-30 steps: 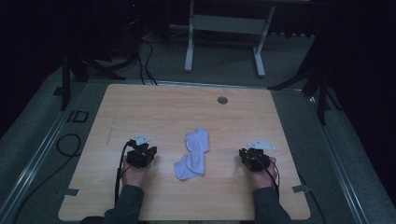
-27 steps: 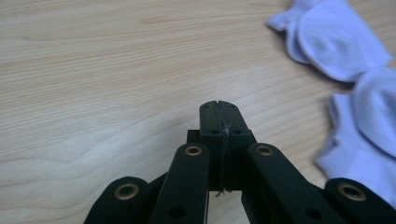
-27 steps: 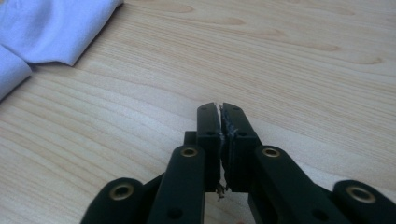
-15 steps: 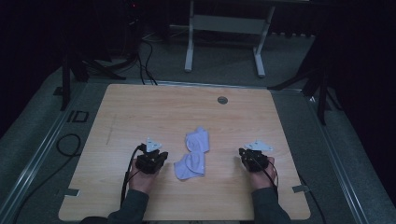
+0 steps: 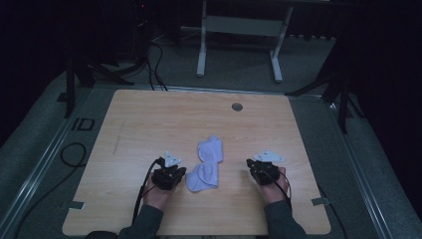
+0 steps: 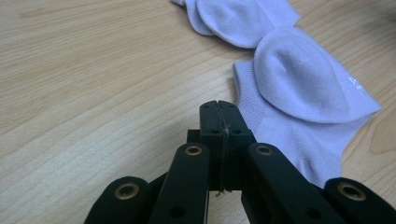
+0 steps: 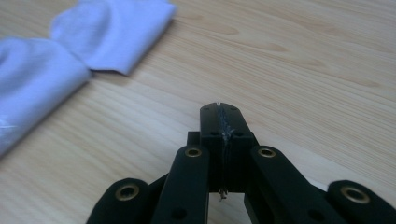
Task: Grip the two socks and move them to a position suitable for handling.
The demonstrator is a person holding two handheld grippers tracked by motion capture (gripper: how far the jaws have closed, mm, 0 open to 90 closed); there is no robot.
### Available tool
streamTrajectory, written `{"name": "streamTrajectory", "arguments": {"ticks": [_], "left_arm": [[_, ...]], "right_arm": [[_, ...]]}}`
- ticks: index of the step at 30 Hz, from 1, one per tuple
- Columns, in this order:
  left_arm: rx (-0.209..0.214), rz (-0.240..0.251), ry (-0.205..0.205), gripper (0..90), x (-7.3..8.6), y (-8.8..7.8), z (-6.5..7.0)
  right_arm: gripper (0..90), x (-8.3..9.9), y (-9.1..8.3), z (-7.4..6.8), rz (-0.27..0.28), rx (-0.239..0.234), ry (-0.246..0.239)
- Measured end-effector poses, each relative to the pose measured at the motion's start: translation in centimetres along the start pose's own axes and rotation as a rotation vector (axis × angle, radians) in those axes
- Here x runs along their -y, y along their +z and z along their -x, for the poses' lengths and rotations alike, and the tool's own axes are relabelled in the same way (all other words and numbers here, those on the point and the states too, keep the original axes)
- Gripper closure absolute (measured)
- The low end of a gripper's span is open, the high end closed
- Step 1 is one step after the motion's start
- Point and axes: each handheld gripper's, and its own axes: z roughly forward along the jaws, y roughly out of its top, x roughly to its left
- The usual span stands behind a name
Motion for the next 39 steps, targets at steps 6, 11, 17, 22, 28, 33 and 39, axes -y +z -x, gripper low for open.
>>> {"name": "streamTrajectory", "arguments": {"ticks": [6, 11, 17, 22, 28, 33, 39], "left_arm": [[0.015, -0.002, 0.008, 89.6, 0.0, 0.2, 0.3], [0.018, -0.011, 0.010, 89.6, 0.2, 0.4, 0.3], [0.035, -0.013, 0.013, 89.5, 0.2, 0.5, 0.5], [0.050, -0.027, 0.023, 89.5, 0.3, 0.8, 0.6], [0.043, -0.033, 0.047, 89.4, 0.3, 1.1, 0.6], [0.044, -0.035, 0.044, 89.5, 0.3, 1.1, 0.6], [0.044, -0.037, 0.046, 89.5, 0.3, 1.2, 0.6]], "right_arm": [[89.0, -0.6, 0.3, -2.0, -0.005, -0.045, -0.044], [89.0, -0.9, 0.3, -3.2, -0.009, -0.093, -0.061], [89.1, -1.5, 0.2, -4.4, -0.013, -0.136, -0.094], [88.5, -2.8, 0.3, -5.4, -0.010, -0.173, -0.125], [85.8, -3.7, 0.9, -7.3, -0.025, -0.275, -0.150], [84.3, -4.5, 1.7, -9.2, -0.041, -0.322, -0.187], [76.4, -4.8, 3.1, -11.1, -0.067, -0.344, -0.224]]}}
